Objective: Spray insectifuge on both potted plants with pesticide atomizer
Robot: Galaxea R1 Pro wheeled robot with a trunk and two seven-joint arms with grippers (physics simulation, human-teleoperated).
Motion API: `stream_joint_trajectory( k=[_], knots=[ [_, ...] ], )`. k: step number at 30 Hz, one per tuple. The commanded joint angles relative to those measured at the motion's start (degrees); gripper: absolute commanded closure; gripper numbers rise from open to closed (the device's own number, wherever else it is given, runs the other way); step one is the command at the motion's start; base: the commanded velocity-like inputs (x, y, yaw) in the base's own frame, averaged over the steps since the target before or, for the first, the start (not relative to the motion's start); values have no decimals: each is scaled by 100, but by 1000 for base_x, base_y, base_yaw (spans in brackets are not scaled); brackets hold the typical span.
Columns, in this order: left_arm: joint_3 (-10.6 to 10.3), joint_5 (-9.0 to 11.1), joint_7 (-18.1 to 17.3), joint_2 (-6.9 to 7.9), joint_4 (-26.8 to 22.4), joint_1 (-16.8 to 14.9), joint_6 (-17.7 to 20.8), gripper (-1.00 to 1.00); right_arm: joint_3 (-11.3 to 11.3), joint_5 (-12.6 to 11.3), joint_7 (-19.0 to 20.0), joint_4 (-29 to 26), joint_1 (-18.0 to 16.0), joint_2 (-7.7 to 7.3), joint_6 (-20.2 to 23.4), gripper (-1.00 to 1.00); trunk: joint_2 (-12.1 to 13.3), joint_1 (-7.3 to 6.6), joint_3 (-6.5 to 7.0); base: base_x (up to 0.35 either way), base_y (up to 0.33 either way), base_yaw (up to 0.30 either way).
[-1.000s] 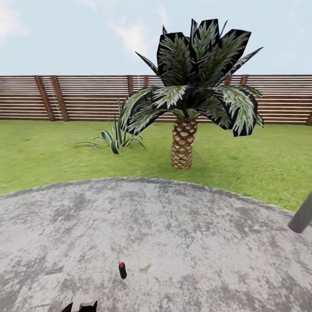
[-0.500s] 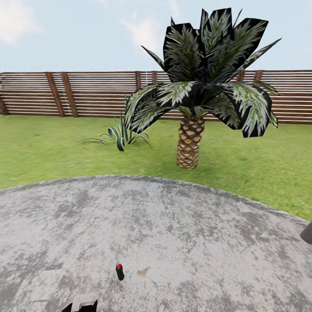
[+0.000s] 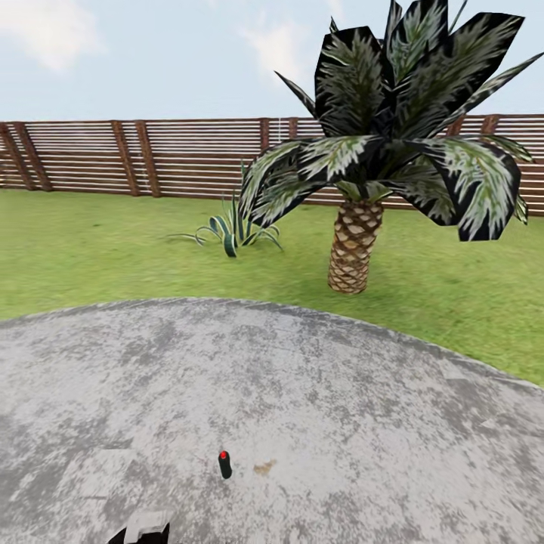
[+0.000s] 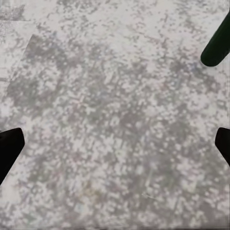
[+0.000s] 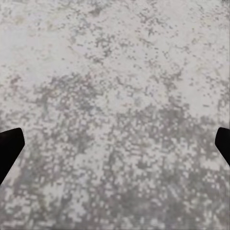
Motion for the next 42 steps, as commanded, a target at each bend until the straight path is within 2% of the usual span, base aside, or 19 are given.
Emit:
stream_joint_trajectory(
  k=[1,10,22,42],
  knots=[
    [13,6,0,-2,7,-6,-20,-100,-9,8,-2,2,-2,1,-18,-100,-2,-1,-12,0,0,200],
    [13,5,3,-2,7,-6,-20,-100,-9,10,3,5,-2,1,-18,-100,-2,-1,-72,111,-51,186],
    [13,15,9,16,7,-4,-20,-100,-8,113,12,13,-2,-8,-25,-100,-2,-1,-76,232,-176,25],
    [15,15,9,16,7,-5,-20,-100,-9,113,18,20,-2,-8,-22,-100,-2,-1,-76,38,-12,265]
  ],
)
